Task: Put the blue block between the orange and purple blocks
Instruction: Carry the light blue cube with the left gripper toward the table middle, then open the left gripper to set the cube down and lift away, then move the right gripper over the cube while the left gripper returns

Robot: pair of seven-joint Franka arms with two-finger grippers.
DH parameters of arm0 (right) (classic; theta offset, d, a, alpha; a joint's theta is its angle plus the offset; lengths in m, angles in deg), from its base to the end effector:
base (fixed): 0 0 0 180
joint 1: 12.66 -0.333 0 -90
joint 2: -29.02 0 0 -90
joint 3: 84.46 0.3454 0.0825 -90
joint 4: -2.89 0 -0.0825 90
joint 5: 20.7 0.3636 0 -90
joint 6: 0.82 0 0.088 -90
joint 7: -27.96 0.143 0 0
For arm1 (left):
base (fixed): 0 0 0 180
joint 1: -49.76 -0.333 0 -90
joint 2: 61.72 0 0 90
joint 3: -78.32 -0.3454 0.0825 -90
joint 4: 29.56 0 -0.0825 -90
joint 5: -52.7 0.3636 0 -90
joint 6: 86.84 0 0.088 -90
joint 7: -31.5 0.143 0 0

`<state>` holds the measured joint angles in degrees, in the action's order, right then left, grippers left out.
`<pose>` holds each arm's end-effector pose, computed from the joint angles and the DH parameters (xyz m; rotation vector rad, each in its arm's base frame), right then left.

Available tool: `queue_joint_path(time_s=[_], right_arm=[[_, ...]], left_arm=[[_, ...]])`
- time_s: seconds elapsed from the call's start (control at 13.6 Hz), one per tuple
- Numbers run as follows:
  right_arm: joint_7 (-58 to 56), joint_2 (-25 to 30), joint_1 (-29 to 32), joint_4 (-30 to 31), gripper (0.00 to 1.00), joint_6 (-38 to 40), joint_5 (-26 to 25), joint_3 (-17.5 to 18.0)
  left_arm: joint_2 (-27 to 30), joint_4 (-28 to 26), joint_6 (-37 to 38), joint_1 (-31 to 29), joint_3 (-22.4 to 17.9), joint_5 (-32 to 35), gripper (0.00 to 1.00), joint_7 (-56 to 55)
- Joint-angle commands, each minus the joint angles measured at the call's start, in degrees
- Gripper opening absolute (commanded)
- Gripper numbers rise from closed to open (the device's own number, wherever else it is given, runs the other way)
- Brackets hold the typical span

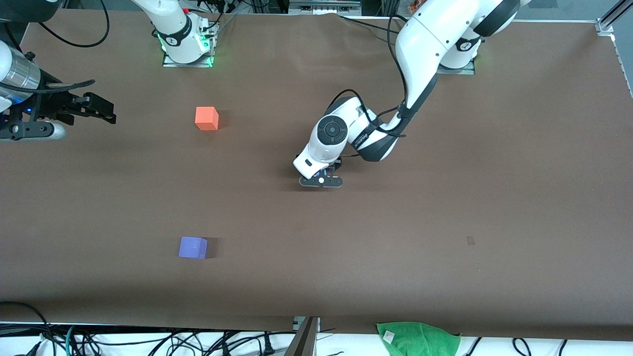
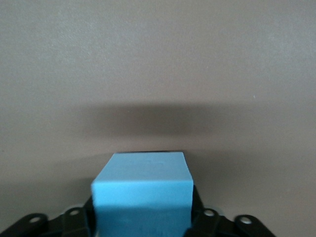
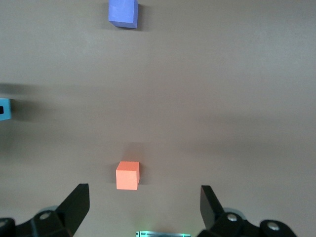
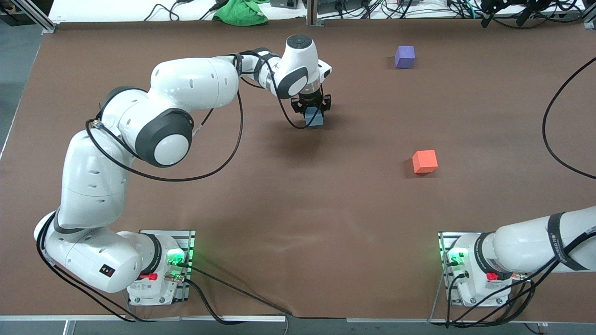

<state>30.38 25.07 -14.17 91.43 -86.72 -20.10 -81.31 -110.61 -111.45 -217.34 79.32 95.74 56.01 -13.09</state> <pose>0.5421 0.0447 0.5864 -3.1286 -0.0615 0.1810 0.5341 -0.5049 0.1995 2.9875 0.0358 -0.1621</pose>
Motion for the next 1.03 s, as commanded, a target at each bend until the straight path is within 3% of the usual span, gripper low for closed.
queue_joint_path(time_s=[0.0, 0.15, 0.37, 0.74, 0.96], right_arm=[[-0.40, 0.26, 0.54, -0.04, 0.99, 0.56, 0.46, 0.28], [-0.49, 0.26, 0.54, -0.04, 0.99, 0.56, 0.54, 0.28], [-1.02, -0.35, 0.54, -0.13, 0.99, -0.40, 0.89, 0.28], [-0.05, -0.44, -0.34, -0.57, 1.00, -0.23, 0.72, 0.89], [-1.27, -2.71, -1.21, -0.83, 1.00, -1.02, 1.95, 1.07]], left_arm=[[0.54, 1.91, 1.47, 0.06, -0.64, 1.52, 1.00, -0.76], [2.46, 1.12, 6.09, -0.38, -1.08, 3.36, 1.00, -0.68], [10.80, 1.82, 22.96, -3.53, -1.25, 6.63, 1.00, -0.59], [21.00, 1.91, 35.56, -19.42, -0.91, 6.63, 1.00, 0.02], [26.28, 2.00, 41.27, -27.07, -0.73, 5.49, 1.00, 14.20]])
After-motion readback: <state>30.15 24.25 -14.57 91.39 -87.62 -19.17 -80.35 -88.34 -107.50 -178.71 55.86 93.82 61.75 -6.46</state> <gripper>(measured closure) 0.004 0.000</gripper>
